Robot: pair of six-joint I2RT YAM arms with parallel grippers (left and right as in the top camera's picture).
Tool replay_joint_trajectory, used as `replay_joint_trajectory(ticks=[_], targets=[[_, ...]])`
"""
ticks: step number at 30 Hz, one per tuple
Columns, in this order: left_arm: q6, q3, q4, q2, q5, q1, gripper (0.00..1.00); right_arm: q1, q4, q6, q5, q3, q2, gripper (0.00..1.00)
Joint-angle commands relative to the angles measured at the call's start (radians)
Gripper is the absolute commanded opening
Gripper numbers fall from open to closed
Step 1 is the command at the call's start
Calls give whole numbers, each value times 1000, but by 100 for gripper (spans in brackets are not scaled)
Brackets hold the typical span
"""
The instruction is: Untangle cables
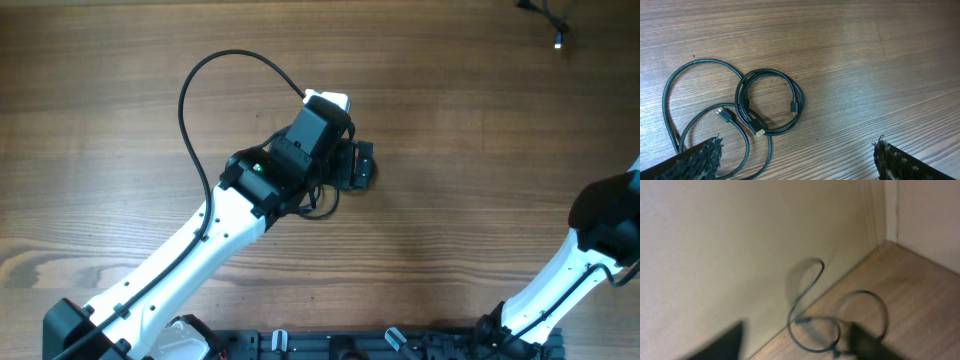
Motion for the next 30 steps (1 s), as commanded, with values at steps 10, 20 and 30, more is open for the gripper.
replay_joint_trajectory(ticks=[10, 20, 30], targets=[[1, 1, 4, 8, -10, 2, 100, 9, -401, -167, -310, -61, 115, 100], [-156, 1, -181, 8, 62, 298, 100, 78, -763, -294, -550, -60, -74, 100], [-183, 1, -264, 8, 70, 411, 100, 342, -956, -336, -359, -62, -473, 100]])
